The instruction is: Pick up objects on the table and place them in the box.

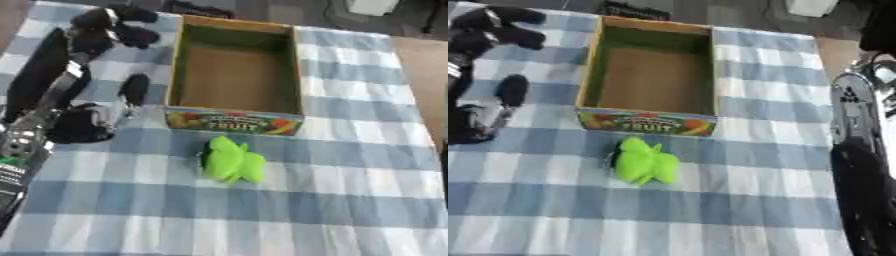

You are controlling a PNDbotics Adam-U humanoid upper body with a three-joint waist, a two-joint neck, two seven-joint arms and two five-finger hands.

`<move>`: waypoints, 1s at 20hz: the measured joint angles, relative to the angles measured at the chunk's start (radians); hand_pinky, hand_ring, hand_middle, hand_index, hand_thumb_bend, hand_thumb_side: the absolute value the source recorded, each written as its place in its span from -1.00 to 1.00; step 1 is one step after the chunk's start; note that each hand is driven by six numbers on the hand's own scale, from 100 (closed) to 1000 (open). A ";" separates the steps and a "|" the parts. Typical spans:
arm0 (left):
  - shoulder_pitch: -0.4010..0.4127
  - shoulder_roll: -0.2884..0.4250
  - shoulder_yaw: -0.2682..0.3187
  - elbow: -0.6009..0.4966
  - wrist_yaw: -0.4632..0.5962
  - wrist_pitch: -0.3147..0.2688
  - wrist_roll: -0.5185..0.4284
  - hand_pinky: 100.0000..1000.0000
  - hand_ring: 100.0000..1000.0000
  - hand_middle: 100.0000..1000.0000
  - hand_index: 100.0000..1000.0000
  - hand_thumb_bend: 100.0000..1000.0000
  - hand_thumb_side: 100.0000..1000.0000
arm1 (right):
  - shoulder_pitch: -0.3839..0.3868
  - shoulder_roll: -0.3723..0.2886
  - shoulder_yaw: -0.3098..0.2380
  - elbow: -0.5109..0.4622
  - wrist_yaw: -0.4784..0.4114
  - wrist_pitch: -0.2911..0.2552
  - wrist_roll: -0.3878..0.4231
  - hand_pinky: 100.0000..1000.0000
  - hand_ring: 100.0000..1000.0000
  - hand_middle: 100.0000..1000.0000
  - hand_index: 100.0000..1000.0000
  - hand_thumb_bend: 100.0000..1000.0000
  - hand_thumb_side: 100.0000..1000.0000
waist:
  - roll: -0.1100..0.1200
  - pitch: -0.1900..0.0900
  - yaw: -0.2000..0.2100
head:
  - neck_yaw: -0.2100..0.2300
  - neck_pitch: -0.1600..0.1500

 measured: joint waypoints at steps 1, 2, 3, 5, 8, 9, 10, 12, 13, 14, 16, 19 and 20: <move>0.000 0.000 -0.013 0.000 -0.011 0.003 -0.011 0.03 0.16 0.50 0.51 -0.99 0.77 | 0.000 0.000 0.000 0.000 0.000 0.000 0.000 -0.31 -0.36 -0.30 -0.02 -1.00 0.59 | 0.000 0.001 -0.001 | 0.000 0.000; -0.001 0.000 -0.023 0.000 -0.019 0.007 -0.020 0.03 0.16 0.50 0.52 -0.99 0.76 | 0.000 0.001 0.000 0.000 0.000 0.001 0.001 -0.31 -0.36 -0.30 -0.02 -1.00 0.59 | 0.000 0.003 -0.002 | 0.001 0.000; -0.002 0.000 -0.032 0.000 -0.024 0.011 -0.029 0.04 0.17 0.50 0.51 -0.96 0.73 | 0.000 0.001 0.000 0.000 0.000 0.002 0.002 -0.31 -0.36 -0.30 -0.02 -1.00 0.60 | 0.000 0.003 -0.004 | 0.004 0.000; -0.010 -0.001 -0.045 0.000 -0.034 0.020 -0.049 0.05 0.18 0.50 0.51 -0.93 0.70 | -0.001 0.001 0.000 0.000 0.000 0.004 0.003 -0.31 -0.35 -0.30 -0.02 -1.00 0.60 | 0.000 0.003 -0.004 | 0.006 0.000; -0.026 -0.001 -0.061 0.000 -0.057 0.031 -0.079 0.06 0.20 0.52 0.52 -0.92 0.68 | -0.003 0.003 0.000 0.000 0.000 0.006 0.003 -0.31 -0.36 -0.30 -0.02 -1.00 0.60 | 0.000 0.003 -0.007 | 0.008 0.000; -0.031 -0.001 -0.064 0.000 -0.065 0.035 -0.090 0.06 0.20 0.53 0.52 -0.92 0.68 | -0.005 0.006 0.000 0.000 0.000 0.006 0.003 -0.31 -0.35 -0.30 -0.02 -1.00 0.60 | 0.000 0.003 -0.008 | 0.008 0.000; -0.034 -0.001 -0.067 0.000 -0.071 0.039 -0.101 0.04 0.19 0.54 0.52 -0.91 0.68 | -0.006 0.009 0.000 0.000 0.000 0.006 0.003 -0.31 -0.35 -0.30 -0.02 -1.00 0.60 | 0.000 0.003 -0.009 | 0.008 0.000; -0.036 -0.001 -0.073 0.000 -0.082 0.052 -0.126 -0.04 0.16 0.53 0.52 -0.90 0.68 | -0.009 0.009 0.000 0.000 0.000 0.006 0.003 -0.31 -0.35 -0.30 -0.02 -1.00 0.60 | 0.000 0.003 -0.010 | 0.009 0.000; -0.036 -0.001 -0.076 0.000 -0.085 0.061 -0.140 -0.07 0.15 0.52 0.52 -0.91 0.67 | -0.009 0.009 0.000 0.000 0.000 0.007 0.004 -0.31 -0.35 -0.30 -0.02 -1.00 0.60 | 0.000 0.003 -0.010 | 0.009 0.000; -0.037 -0.001 -0.077 0.000 -0.087 0.071 -0.152 -0.13 0.14 0.52 0.52 -0.90 0.67 | -0.009 0.009 0.000 0.000 0.000 0.008 0.004 -0.30 -0.35 -0.30 -0.02 -1.00 0.60 | 0.000 0.003 -0.010 | 0.009 0.000; -0.046 -0.001 -0.082 0.000 -0.090 0.089 -0.172 -0.20 0.12 0.51 0.52 -0.90 0.66 | -0.009 0.009 0.000 0.000 0.000 0.010 0.006 -0.30 -0.35 -0.30 -0.02 -1.00 0.60 | 0.000 0.003 -0.010 | 0.009 0.000; -0.055 -0.002 -0.087 0.000 -0.090 0.107 -0.195 -0.22 0.11 0.51 0.52 -0.90 0.66 | -0.009 0.009 0.000 0.000 0.000 0.011 0.006 -0.30 -0.35 -0.30 -0.02 -1.00 0.60 | 0.000 0.003 -0.011 | 0.009 0.000; -0.058 -0.002 -0.089 0.000 -0.089 0.111 -0.202 -0.22 0.10 0.50 0.52 -0.91 0.65 | -0.009 0.009 0.000 0.000 0.000 0.011 0.006 -0.30 -0.35 -0.30 -0.02 -1.00 0.60 | 0.001 0.003 -0.011 | 0.009 0.000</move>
